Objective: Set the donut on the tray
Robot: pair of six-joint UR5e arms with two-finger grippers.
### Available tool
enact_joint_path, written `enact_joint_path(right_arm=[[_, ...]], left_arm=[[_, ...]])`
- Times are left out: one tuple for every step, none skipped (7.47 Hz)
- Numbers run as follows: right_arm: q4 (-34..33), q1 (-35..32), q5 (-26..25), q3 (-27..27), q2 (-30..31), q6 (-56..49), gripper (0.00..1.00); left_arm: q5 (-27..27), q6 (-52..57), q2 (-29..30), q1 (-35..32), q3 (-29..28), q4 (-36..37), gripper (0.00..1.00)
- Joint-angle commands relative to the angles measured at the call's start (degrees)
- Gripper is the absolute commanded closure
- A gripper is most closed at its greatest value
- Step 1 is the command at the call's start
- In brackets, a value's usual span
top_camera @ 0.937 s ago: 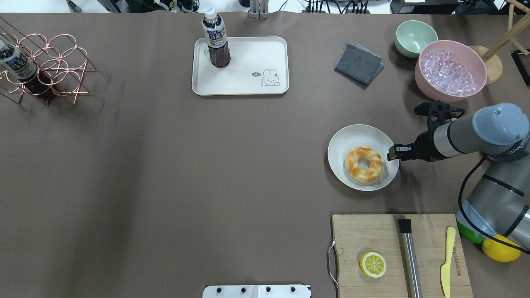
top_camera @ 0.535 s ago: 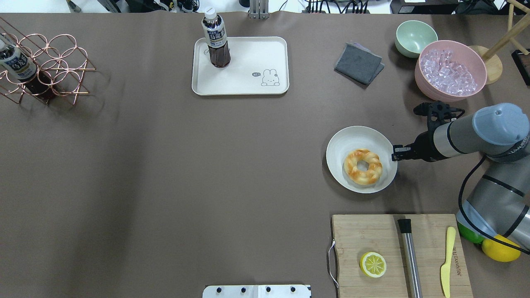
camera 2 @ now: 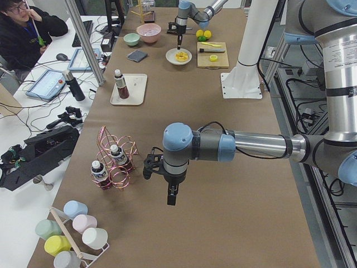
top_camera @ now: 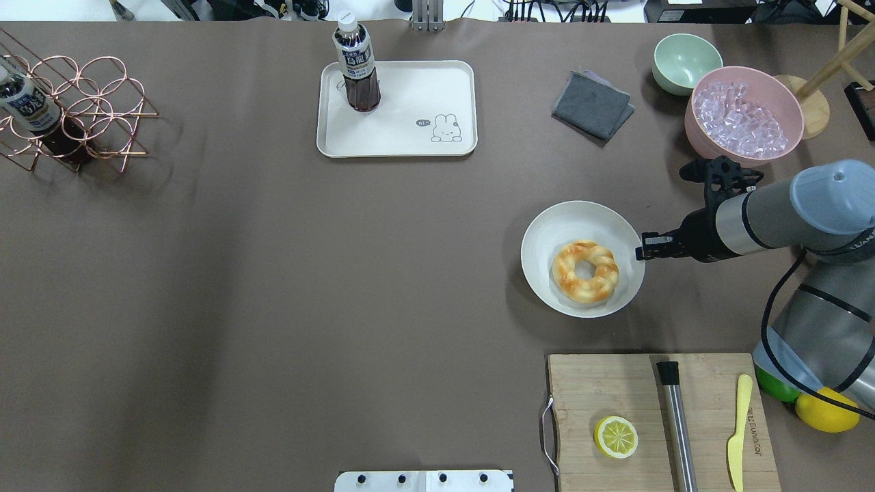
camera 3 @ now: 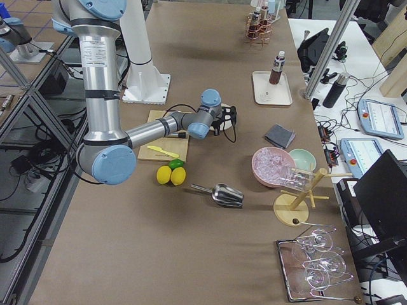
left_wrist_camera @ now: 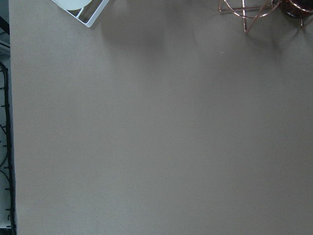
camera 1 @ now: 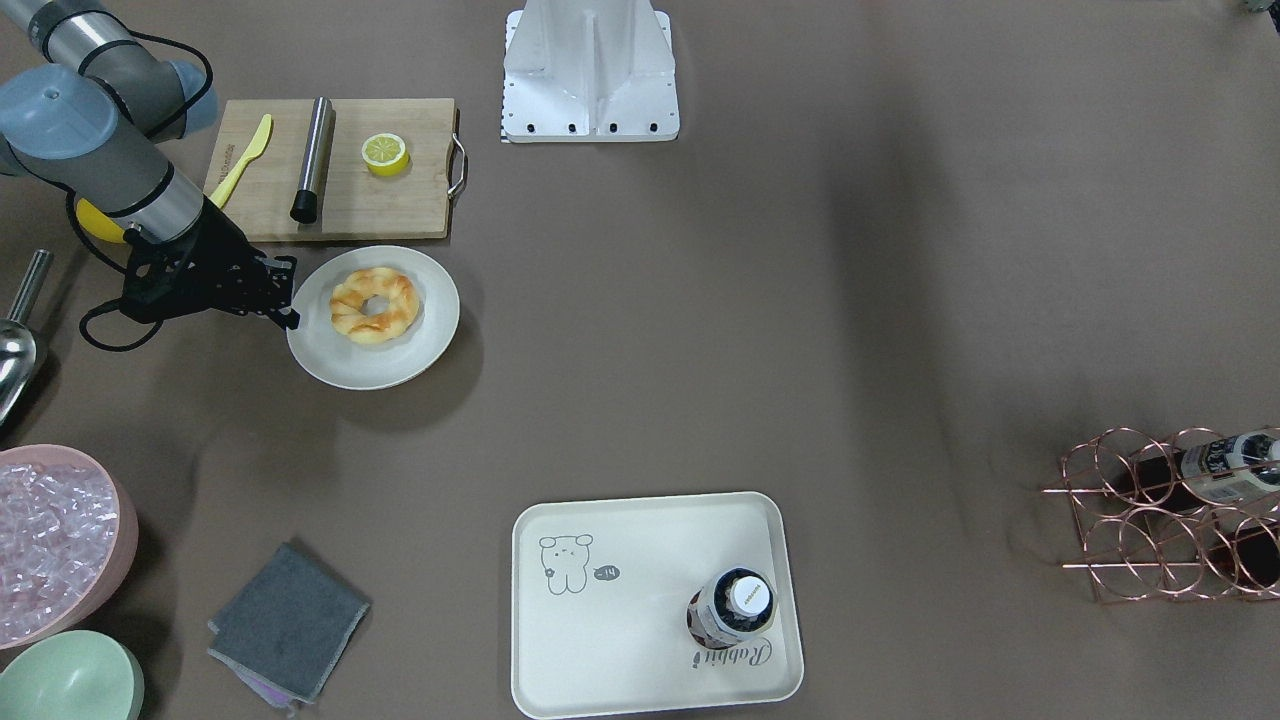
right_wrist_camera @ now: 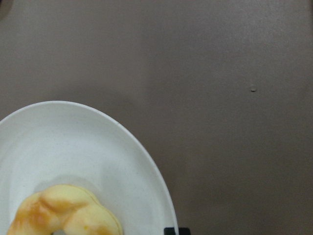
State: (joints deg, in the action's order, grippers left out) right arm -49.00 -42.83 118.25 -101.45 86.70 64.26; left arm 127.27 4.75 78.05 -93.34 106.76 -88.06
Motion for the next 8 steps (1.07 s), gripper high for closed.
enact_joint_path(right_arm=[[-4.0, -1.0, 0.6, 0.8, -6.6, 2.1, 1.00], [-10.5, -1.8, 0.5, 2.0, -12.8, 2.1, 1.00], [-14.3, -2.7, 0.6, 5.6, -19.0, 4.0, 1.00], [-14.5, -3.1, 0.6, 10.6, -24.5, 7.2, 1.00], [-14.6, -3.4, 0.7, 15.5, -29.6, 9.3, 1.00], [-14.6, -3.5, 0.6, 20.0, -33.3, 10.7, 1.00], [-14.5, -3.5, 0.6, 24.4, -36.7, 12.4, 1.00], [-14.5, -3.4, 0.6, 28.7, -39.9, 13.1, 1.00]], left_arm=[[-0.1, 0.0, 0.3, 0.1, -0.5, 0.1, 0.02], [0.0, 0.0, 0.4, 0.2, -0.6, 0.1, 0.02], [0.0, 0.0, 0.4, 0.2, -0.6, 0.1, 0.02], [0.0, 0.0, 0.8, 0.2, -0.6, 0.3, 0.02], [0.0, 0.0, 1.0, 0.2, -0.9, 0.3, 0.02], [0.1, 0.0, 1.2, 0.2, -1.0, 0.3, 0.02], [0.2, 0.0, 1.4, 0.2, -1.0, 0.4, 0.02], [0.2, 0.0, 1.5, 0.2, -1.1, 0.3, 0.02]])
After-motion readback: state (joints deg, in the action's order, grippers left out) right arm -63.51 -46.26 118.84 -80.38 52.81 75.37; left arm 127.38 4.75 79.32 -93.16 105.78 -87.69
